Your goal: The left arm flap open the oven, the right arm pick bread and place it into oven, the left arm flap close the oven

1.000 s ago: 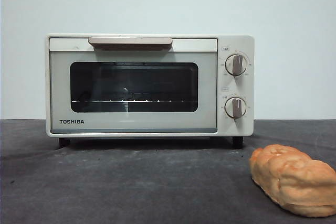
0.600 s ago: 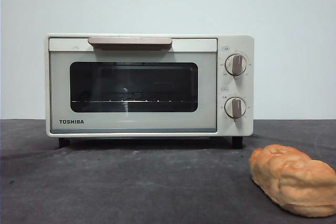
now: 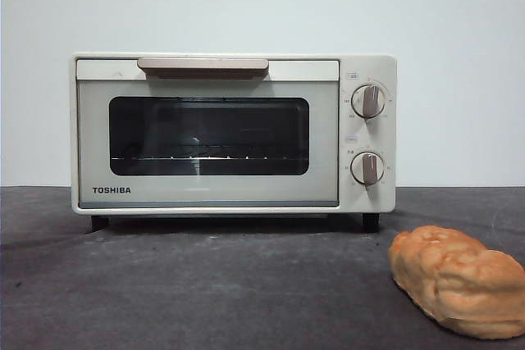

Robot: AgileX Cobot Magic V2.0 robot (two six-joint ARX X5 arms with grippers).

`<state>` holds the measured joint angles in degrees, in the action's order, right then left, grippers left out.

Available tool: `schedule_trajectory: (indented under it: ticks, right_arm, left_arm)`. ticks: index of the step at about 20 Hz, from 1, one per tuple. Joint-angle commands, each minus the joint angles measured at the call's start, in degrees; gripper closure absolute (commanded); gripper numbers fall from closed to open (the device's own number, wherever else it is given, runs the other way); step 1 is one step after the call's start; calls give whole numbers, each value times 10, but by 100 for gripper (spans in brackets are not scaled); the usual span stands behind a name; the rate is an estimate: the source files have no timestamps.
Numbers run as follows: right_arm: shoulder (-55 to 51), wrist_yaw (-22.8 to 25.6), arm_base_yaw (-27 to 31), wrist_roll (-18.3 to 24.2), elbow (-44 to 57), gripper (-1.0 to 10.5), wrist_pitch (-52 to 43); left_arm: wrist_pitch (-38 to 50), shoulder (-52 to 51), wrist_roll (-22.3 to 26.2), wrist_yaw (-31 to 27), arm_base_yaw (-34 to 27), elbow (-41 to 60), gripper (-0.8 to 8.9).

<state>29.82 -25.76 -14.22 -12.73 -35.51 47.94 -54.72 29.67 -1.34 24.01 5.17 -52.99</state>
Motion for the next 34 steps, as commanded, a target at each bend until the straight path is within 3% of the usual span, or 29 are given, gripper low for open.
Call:
schedule_trajectory:
  ticks: [1,9,14,22,29,34]
  right_arm:
    - [17,12,-36,-52,33,545,-50]
    - [176,184,-191,-91,57,545,-175]
    - [285,242,-238,-106,57,545,-256]
    - [384,274,-257,-113,57,548,-321]
    - [405,286,-257,-113,57,763,-321]
    - [390,286,-258,-112,51,784,-320]
  left_arm:
    - [3,3,7,2,2,-10,798]
    - [3,3,7,2,2,-10,798]
    - [3,3,7,2,2,-10,798]
    - [3,3,7,2,2,-10,798]
    - [3,3,7,2,2,-10,798]
    - [15,7,4,2,2,-10,798]
